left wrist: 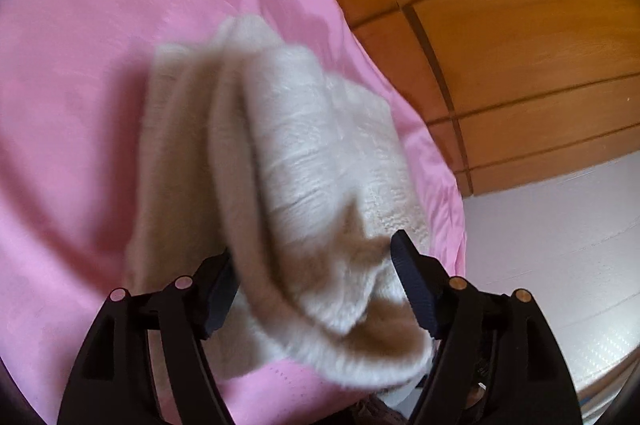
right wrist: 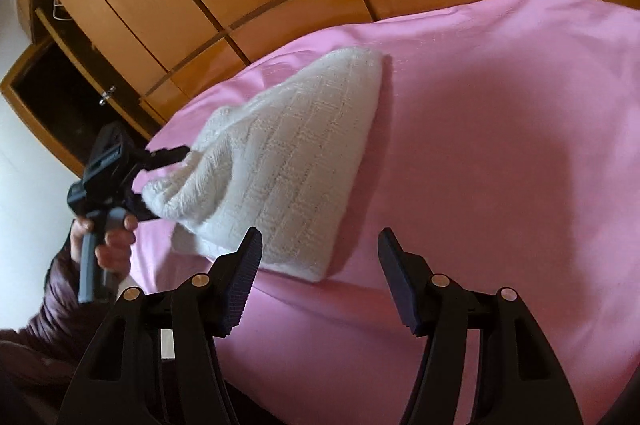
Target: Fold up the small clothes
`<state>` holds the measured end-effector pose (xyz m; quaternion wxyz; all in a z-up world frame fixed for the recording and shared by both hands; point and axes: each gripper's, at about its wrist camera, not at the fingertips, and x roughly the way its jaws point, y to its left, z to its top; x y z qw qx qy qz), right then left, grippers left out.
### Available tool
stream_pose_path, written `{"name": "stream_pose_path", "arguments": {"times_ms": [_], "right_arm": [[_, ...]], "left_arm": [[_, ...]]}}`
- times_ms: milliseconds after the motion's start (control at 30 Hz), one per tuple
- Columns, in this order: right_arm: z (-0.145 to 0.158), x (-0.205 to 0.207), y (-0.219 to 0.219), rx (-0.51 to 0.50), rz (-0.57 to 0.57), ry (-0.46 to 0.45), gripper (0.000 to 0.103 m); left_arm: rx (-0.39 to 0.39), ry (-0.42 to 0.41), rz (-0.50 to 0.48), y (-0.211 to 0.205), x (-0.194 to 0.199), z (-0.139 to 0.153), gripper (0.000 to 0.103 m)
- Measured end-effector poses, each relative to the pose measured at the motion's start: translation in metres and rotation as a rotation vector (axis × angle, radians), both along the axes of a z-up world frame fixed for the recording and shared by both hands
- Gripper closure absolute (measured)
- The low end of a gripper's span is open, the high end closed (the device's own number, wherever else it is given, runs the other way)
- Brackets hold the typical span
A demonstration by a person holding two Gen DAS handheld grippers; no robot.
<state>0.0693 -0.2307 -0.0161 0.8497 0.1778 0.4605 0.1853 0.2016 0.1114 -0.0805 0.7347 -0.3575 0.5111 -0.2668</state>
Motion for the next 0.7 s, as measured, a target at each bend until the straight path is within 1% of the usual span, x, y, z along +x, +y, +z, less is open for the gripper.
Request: {"name": "stream_pose_path", "arguments": {"times_ms": [33,67,100,167,233,267,300,367,433,467,500,533,567,600,667,700], "right_arm": [[0.001,0.0,0.002,-0.003,0.007,-0.007,0.043],[0.003,0.002,0.008,-0.007,0.026,-0.017,0.043],[0.003,0.006,0.016,-0.015,0.041,-0.026,0.043],[0.006,0.01,0.036,-0.053,0.093,-0.051,0.043],[0.006,0.016,0.053,-0.072,0.133,-0.067,0.043],[0.005,0.021,0.069,-0.081,0.166,-0.073,0.043],[0.003,0.023,0.08,-0.086,0.196,-0.07,0.044],[0.001,0.017,0.107,-0.106,0.298,-0.07,0.047],[-0.005,0.009,0.128,-0.154,0.359,-0.073,0.047],[-0.014,0.008,0.136,-0.161,0.37,-0.05,0.047],[-0.023,0.008,0.142,-0.156,0.379,-0.027,0.047],[-0.027,0.006,0.145,-0.162,0.386,-0.018,0.047],[-0.033,0.004,0.15,-0.18,0.389,-0.015,0.047],[-0.036,0.002,0.152,-0.183,0.386,-0.016,0.046],[-0.038,0.002,0.154,-0.175,0.387,-0.013,0.046],[-0.038,0.002,0.153,-0.176,0.385,-0.014,0.047]], "left_arm": [[0.017,0.005,-0.003,-0.002,0.003,0.001,0.039],[0.035,0.007,-0.008,-0.006,0.005,0.003,0.049],[0.063,-0.001,-0.023,-0.009,0.008,0.008,0.055],[0.116,-0.022,-0.028,-0.014,0.01,0.017,0.071],[0.179,-0.063,-0.022,-0.016,0.009,0.026,0.084],[0.192,-0.109,-0.008,-0.013,0.004,0.035,0.086],[0.173,-0.136,-0.004,-0.008,0.0,0.04,0.086],[0.157,-0.149,0.018,0.004,-0.008,0.044,0.086],[0.185,-0.125,0.043,0.02,-0.013,0.033,0.084],[0.204,-0.09,0.07,0.029,-0.013,0.022,0.073],[0.244,-0.026,0.131,0.042,-0.013,0.007,0.068],[0.248,0.009,0.174,0.049,-0.015,-0.001,0.056],[0.208,0.019,0.203,0.058,-0.02,-0.005,0.055],[0.152,0.004,0.228,0.067,-0.029,-0.002,0.056],[0.143,-0.03,0.242,0.072,-0.04,0.01,0.056],[0.091,-0.053,0.234,0.074,-0.046,0.018,0.056]]}}
